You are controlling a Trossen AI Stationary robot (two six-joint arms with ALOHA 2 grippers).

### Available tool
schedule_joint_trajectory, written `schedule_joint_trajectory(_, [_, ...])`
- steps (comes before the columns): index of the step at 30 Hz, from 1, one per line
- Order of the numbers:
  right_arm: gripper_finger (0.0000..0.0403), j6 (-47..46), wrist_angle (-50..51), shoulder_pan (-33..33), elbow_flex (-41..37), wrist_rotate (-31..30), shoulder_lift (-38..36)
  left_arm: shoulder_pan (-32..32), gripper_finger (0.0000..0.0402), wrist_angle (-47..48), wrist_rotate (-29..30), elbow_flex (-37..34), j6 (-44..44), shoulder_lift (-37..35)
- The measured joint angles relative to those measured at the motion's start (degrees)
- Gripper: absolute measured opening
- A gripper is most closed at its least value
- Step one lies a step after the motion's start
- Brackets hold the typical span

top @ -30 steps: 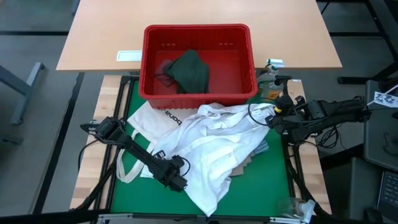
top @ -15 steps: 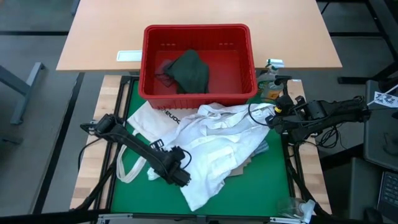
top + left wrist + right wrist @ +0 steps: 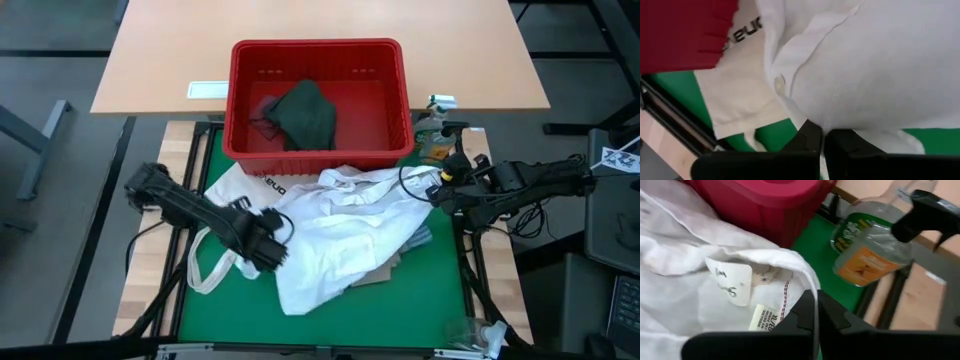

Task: Fold Laundry from Bin
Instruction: Fold the white polo shirt

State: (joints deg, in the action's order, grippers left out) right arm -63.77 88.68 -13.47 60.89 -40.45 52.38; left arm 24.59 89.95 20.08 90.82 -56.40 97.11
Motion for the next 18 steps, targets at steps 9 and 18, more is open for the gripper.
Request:
schedule_joint_trajectory(9, [0.0005, 3.78, -5.99, 0.0, 2.57, -0.73, 0.0, -1.85, 0.0, 0.09, 0.96, -14.58, -8.32, -21.72])
schedule_joint_trajectory(18, [0.0005, 4.27, -10.05, 0.0, 5.19, -10.45, 0.0, -4.78, 0.0013, 0.16, 7.81, -27.58, -21.52, -35.34])
